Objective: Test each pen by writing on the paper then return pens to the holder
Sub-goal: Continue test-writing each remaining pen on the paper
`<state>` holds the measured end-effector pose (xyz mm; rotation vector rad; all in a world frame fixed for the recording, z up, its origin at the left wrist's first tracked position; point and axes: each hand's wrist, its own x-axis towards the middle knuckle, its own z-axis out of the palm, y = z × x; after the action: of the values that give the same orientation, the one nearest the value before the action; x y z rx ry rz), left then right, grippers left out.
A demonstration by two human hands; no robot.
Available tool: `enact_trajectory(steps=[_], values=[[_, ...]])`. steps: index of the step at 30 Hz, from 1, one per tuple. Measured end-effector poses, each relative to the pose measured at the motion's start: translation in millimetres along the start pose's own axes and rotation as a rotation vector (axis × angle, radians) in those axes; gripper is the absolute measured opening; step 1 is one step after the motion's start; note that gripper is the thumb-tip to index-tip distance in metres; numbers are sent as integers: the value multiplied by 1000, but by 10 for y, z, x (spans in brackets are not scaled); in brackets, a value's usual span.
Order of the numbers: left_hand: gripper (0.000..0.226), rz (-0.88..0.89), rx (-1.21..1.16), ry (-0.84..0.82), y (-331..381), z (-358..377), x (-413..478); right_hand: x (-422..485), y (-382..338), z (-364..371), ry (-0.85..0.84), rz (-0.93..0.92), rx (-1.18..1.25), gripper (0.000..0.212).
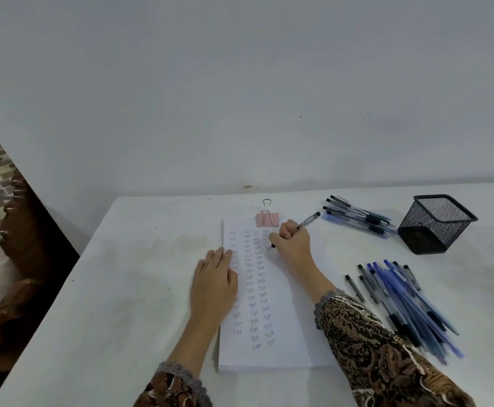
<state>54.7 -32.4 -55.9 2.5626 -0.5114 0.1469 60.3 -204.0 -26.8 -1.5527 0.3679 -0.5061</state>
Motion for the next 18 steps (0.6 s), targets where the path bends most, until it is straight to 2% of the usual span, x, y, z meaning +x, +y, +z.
enact_trajectory(steps=[3, 18], values=[[46, 2, 5, 0, -3, 3, 0, -35, -17, 27, -29, -18, -26, 53], [46, 7, -6, 9, -3, -3, -8, 20, 42, -10, 38, -35, -91, 51]])
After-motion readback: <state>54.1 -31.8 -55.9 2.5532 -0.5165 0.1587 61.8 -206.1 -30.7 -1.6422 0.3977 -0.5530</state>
